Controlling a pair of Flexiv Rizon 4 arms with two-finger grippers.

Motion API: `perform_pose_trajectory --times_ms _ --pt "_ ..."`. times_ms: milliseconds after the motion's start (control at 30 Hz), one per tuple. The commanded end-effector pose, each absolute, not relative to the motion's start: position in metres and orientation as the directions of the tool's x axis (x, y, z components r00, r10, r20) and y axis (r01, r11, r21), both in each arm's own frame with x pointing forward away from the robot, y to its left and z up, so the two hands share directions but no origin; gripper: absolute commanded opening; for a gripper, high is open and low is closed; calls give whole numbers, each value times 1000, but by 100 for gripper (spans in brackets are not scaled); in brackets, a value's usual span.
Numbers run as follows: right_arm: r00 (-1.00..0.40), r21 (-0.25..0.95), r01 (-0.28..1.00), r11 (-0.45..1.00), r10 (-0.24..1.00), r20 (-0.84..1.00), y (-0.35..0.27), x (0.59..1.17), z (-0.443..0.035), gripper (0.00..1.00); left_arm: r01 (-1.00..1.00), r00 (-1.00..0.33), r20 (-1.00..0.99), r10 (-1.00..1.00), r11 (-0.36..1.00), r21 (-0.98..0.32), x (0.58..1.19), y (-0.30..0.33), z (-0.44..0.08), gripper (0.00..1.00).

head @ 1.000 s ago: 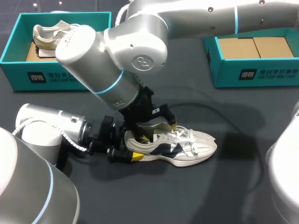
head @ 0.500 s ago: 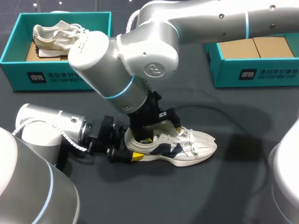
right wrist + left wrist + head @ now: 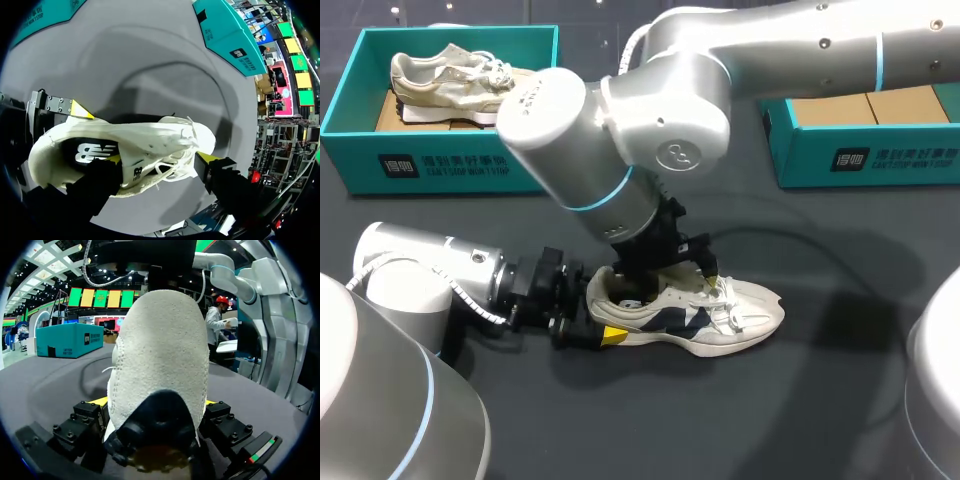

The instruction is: Take the shoe out of the shoebox, open the shoe tongue, remove and reinsert the insole, then place the shoe into the shoebox

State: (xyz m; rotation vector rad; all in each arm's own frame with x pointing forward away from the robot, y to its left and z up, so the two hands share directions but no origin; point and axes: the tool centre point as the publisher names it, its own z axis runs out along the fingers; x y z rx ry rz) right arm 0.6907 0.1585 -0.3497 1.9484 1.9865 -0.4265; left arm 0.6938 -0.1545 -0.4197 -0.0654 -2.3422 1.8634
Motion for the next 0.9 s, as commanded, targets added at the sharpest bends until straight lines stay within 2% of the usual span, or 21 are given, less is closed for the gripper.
perform_pose_trajectory --times_ms 33,233,467,800,867,900 --pt "256 143 966 -215 876 -410 155 688 -342 79 -58 -988 89 125 231 -971 693 -155 -420 0" --pt "236 136 971 -197 883 -405 152 691 -339 74 -58 -988 89 125 231 -971 693 -155 -420 0" --pt "213 121 976 -179 895 -393 151 692 -336 50 -58 -988 89 125 231 -971 693 -155 -420 0" --pt "202 85 979 -184 918 -342 149 679 -334 40 -58 -988 89 125 231 -971 693 -155 -420 0" --pt "198 87 980 -179 923 -331 148 678 -334 35 -58 -988 89 125 231 -971 693 -155 -420 0" --pt "198 80 980 -182 923 -329 147 677 -333 26 -58 -988 89 125 231 -971 693 -155 -420 0"
